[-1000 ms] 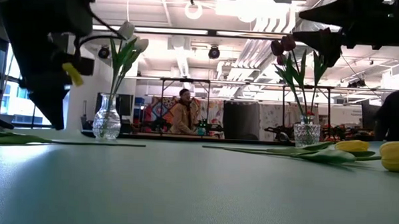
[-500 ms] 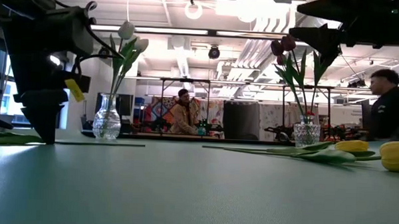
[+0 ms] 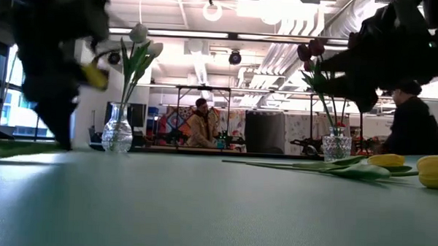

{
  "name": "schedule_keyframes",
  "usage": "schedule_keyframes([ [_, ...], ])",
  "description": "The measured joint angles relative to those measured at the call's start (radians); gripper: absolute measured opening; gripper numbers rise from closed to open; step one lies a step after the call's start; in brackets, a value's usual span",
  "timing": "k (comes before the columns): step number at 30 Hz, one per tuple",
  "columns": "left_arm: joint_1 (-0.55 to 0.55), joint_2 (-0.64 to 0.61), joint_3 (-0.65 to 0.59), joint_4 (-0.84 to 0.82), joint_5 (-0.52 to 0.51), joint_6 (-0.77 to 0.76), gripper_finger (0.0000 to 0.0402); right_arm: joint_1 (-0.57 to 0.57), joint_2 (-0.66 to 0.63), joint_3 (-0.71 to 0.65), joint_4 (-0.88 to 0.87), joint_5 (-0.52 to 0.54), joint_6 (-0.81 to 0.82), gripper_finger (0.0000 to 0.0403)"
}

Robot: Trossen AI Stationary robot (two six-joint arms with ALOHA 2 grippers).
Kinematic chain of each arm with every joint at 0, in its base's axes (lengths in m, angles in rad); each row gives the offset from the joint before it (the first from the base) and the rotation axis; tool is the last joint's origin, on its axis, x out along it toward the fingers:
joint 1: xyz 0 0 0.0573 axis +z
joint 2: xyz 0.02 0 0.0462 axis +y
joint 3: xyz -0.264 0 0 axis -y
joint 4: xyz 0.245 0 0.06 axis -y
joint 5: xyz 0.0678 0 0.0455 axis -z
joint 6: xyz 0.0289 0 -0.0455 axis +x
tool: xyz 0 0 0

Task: Sort flowers into vase by color
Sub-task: Put the yellow flower into the blue vase

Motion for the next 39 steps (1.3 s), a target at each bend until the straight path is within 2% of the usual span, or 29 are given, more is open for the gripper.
schedule_keyframes([
  [6,-0.068,-0.001,0.106,0.252,-0.013,0.216,0.0001,0.067,0.178,0.111,0.002,0.000,-0.163,0.0220],
  [10,-0.085,0.043,0.167,0.293,-0.023,0.275,0.0001,0.094,0.297,0.278,-0.054,-0.004,-0.302,0.0220],
  [13,-0.086,0.121,0.222,0.278,-0.034,0.259,0.0000,0.095,0.379,0.435,-0.211,0.003,-0.379,0.0220],
  [17,-0.086,0.254,0.287,0.270,-0.038,0.218,0.0000,0.094,0.481,0.647,-0.497,0.088,-0.431,0.0220],
  [19,-0.081,0.304,0.319,0.278,-0.035,0.212,0.0000,0.087,0.530,0.733,-0.593,0.119,-0.435,0.0220],
  [22,-0.064,0.358,0.369,0.292,0.019,0.221,0.0000,0.064,0.596,0.828,-0.669,0.100,-0.461,0.0220],
  [27,-0.053,0.392,0.422,0.346,0.108,0.314,0.0000,0.020,0.681,0.927,-0.734,0.054,-0.506,0.0220],
  [32,-0.057,0.391,0.438,0.352,0.135,0.351,0.0000,-0.022,0.715,0.963,-0.847,0.042,-0.478,0.0213],
  [35,-0.057,0.389,0.438,0.355,0.146,0.357,0.0000,-0.039,0.717,0.963,-0.882,0.041,-0.448,0.0194],
  [39,-0.057,0.389,0.438,0.362,0.151,0.358,0.0000,-0.051,0.717,0.963,-0.894,0.019,-0.442,0.0141],
])
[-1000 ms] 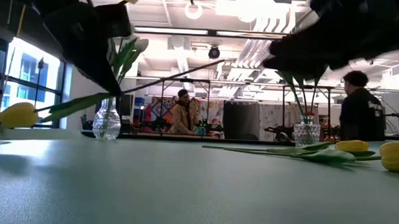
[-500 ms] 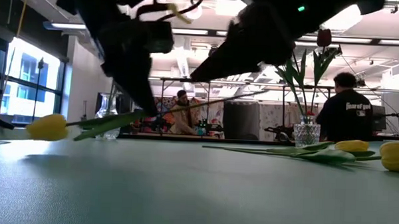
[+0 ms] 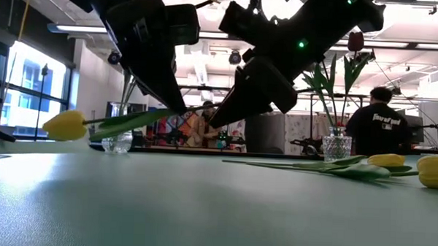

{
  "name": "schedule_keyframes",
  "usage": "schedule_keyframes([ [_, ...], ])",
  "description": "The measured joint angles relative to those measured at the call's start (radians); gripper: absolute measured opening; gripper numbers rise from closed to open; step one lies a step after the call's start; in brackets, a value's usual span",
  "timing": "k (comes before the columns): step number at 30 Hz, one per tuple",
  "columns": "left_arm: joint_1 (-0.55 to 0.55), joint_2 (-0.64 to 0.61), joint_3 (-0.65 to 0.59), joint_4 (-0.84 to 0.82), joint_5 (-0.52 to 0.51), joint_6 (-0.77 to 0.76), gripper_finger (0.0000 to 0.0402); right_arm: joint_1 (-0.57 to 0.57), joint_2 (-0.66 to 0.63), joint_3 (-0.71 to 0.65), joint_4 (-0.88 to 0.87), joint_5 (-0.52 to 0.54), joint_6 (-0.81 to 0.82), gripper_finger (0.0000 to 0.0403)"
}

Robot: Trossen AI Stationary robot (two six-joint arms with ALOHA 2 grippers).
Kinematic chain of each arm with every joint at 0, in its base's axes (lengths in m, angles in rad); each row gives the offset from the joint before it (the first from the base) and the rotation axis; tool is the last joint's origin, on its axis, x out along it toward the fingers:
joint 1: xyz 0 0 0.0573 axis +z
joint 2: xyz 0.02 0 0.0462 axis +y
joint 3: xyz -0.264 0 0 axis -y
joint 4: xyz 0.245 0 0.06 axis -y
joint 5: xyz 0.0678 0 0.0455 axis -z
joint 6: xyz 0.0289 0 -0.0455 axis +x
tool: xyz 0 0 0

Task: Sort flowers into vase by color
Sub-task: Put the yellow flower into the blue vase

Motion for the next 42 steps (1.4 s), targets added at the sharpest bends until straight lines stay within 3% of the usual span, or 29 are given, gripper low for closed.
schedule_keyframes([
  [7,0.005,0.000,0.000,0.009,-0.008,-0.015,0.0006,-0.009,0.000,0.000,-0.028,-0.042,0.016,0.0012],
  [13,0.005,-0.038,0.000,-0.019,-0.078,0.013,0.0036,-0.023,-0.001,0.000,-0.041,-0.018,0.145,0.0002],
  [23,0.014,-0.234,-0.013,-0.100,-0.190,0.034,0.0130,-0.042,-0.001,-0.002,-0.059,0.090,0.274,0.0000],
  [26,0.001,-0.288,-0.047,-0.104,-0.210,-0.025,0.0147,-0.027,-0.001,-0.002,-0.050,0.178,0.289,0.0000],
  [28,-0.033,-0.326,-0.091,-0.072,-0.291,-0.074,0.0150,-0.008,-0.001,-0.002,-0.049,0.279,0.303,0.0000],
  [31,-0.106,-0.397,-0.206,0.084,-0.455,-0.120,0.0150,0.031,-0.001,-0.002,-0.041,0.437,0.303,0.0000],
  [34,-0.159,-0.480,-0.352,0.304,-0.539,-0.146,0.0149,0.063,-0.003,-0.002,-0.037,0.528,0.326,0.0000],
  [38,-0.191,-0.509,-0.573,0.765,-0.538,-0.118,0.0148,0.089,-0.005,-0.002,0.030,0.611,0.315,0.0000],
  [42,-0.191,-0.446,-0.714,1.137,-0.491,-0.070,0.0148,0.101,-0.005,-0.002,0.223,0.598,0.163,0.0000],
])
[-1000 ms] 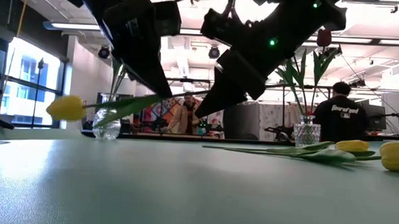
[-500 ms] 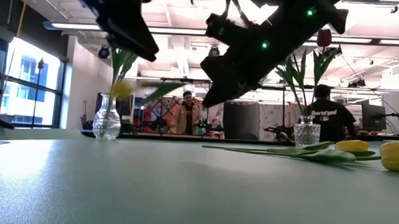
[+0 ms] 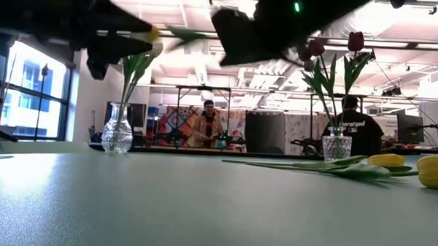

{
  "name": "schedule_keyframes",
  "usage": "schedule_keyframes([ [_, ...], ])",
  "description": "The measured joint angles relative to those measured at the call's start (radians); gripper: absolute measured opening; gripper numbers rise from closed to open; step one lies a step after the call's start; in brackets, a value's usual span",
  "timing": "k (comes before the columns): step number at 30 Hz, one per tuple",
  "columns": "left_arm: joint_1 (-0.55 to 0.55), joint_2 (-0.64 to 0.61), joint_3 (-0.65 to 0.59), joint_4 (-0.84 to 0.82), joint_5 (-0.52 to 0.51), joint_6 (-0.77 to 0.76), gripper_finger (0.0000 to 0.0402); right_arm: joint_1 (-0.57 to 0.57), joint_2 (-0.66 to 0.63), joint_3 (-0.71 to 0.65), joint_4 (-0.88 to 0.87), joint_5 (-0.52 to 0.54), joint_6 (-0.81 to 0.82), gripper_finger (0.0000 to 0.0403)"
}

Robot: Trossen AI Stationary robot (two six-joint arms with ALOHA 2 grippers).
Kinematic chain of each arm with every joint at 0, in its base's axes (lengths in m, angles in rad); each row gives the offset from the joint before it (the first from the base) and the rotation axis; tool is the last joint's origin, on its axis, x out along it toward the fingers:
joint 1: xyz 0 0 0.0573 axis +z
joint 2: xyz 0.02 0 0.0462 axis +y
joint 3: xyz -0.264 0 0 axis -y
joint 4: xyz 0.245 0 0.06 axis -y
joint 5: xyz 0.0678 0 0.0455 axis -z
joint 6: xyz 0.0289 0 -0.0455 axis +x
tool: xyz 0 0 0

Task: Sort flowers into vase by color
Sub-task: Put the yellow flower into the blue vase

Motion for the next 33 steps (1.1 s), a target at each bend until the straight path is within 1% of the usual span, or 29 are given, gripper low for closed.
schedule_keyframes([
  [1,0.000,0.020,-0.017,0.048,0.001,0.024,0.0148,0.002,0.000,0.000,0.059,-0.036,-0.054,0.0000],
  [2,0.000,0.043,-0.021,0.091,0.001,0.054,0.0148,0.000,-0.001,0.000,0.115,-0.096,-0.110,0.0000],
  [3,0.000,0.065,-0.018,0.129,0.004,0.093,0.0148,-0.006,-0.002,0.000,0.173,-0.185,-0.171,0.0000],
  [5,0.001,0.105,-0.008,0.181,0.006,0.186,0.0148,-0.021,-0.002,0.000,0.270,-0.350,-0.218,0.0000],
  [7,0.004,0.151,0.024,0.222,0.039,0.278,0.0148,-0.043,-0.002,0.000,0.323,-0.457,-0.227,0.0000],
  [8,0.004,0.168,0.035,0.242,0.050,0.322,0.0148,-0.054,-0.002,0.000,0.333,-0.484,-0.235,0.0000],
  [11,0.005,0.214,0.085,0.304,0.109,0.441,0.0148,-0.078,-0.002,0.000,0.336,-0.518,-0.237,0.0000],
  [13,0.004,0.232,0.110,0.320,0.110,0.497,0.0148,-0.091,-0.002,0.000,0.345,-0.564,-0.231,0.0000],
  [17,0.005,0.236,0.136,0.338,0.112,0.561,0.0148,-0.092,-0.002,0.000,0.384,-0.565,-0.252,0.0000],
  [21,0.000,0.224,0.137,0.357,0.119,0.568,0.0144,-0.085,-0.002,0.000,0.398,-0.525,-0.265,0.0000],
  [25,-0.018,0.209,0.136,0.352,0.100,0.568,0.0131,-0.082,-0.002,0.000,0.399,-0.506,-0.261,0.0000],
  [29,-0.027,0.195,0.136,0.355,0.058,0.568,0.0108,-0.077,-0.002,0.000,0.397,-0.497,-0.261,0.0000],
  [33,-0.038,0.192,0.136,0.352,0.013,0.600,0.0066,-0.076,-0.002,0.000,0.397,-0.496,-0.261,0.0000],
])
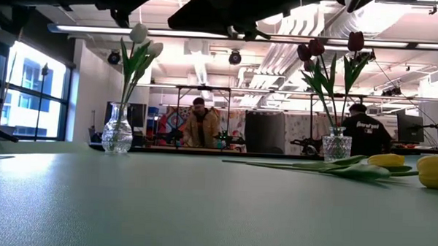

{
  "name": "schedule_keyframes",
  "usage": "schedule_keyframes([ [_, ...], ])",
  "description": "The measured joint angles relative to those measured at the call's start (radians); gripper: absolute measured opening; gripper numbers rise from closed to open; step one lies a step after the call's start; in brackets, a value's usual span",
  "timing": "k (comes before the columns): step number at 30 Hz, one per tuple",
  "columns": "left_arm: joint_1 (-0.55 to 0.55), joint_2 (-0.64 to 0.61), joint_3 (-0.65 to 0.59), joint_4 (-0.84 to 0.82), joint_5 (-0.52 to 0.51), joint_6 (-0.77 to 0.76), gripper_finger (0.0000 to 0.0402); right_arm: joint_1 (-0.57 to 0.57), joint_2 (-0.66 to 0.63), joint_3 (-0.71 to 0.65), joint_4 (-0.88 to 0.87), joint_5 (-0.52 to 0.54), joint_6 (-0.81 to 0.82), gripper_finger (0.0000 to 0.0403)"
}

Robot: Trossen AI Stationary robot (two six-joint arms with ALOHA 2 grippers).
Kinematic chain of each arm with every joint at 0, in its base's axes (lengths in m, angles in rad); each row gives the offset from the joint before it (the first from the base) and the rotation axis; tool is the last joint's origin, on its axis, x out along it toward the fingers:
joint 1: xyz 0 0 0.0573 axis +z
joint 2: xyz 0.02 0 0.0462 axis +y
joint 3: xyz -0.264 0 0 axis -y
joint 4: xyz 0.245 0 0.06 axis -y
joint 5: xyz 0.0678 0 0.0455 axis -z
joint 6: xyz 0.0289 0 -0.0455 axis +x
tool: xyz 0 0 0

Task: Sort flowers into vase by color
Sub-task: Put the yellow flower into the blue vase

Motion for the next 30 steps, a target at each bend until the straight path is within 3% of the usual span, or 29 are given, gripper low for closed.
schedule_keyframes([
  [3,-0.015,0.000,0.000,-0.002,-0.060,0.050,0.0019,-0.002,0.000,0.000,-0.006,-0.024,0.039,0.0001],
  [6,-0.021,0.000,0.000,-0.003,-0.087,0.074,0.0010,-0.017,0.000,0.000,-0.065,-0.098,0.099,0.0015],
  [10,-0.031,-0.008,0.000,-0.037,-0.138,0.080,0.0005,-0.031,0.000,0.000,-0.251,-0.122,0.193,0.0071],
  [12,-0.039,-0.039,0.000,-0.133,-0.171,0.058,0.0004,-0.038,0.000,0.000,-0.375,-0.104,0.319,0.0110],
  [15,-0.046,-0.138,0.002,-0.398,-0.192,-0.067,0.0003,-0.041,0.000,0.000,-0.586,-0.056,0.533,0.0163],
  [20,-0.046,-0.337,0.121,-1.096,-0.178,-0.427,0.0001,-0.021,0.000,0.000,-0.802,0.070,0.704,0.0217],
  [24,-0.046,-0.403,0.276,-1.627,-0.119,-0.720,0.0001,-0.008,0.000,0.000,-0.799,0.084,0.716,0.0227],
  [27,-0.046,-0.411,0.371,-1.893,-0.066,-0.870,0.0001,-0.010,0.000,0.000,-0.776,0.088,0.707,0.0224],
  [30,-0.047,-0.410,0.444,-2.059,-0.013,-0.971,0.0000,-0.021,0.000,0.000,-0.761,0.089,0.686,0.0220],
])
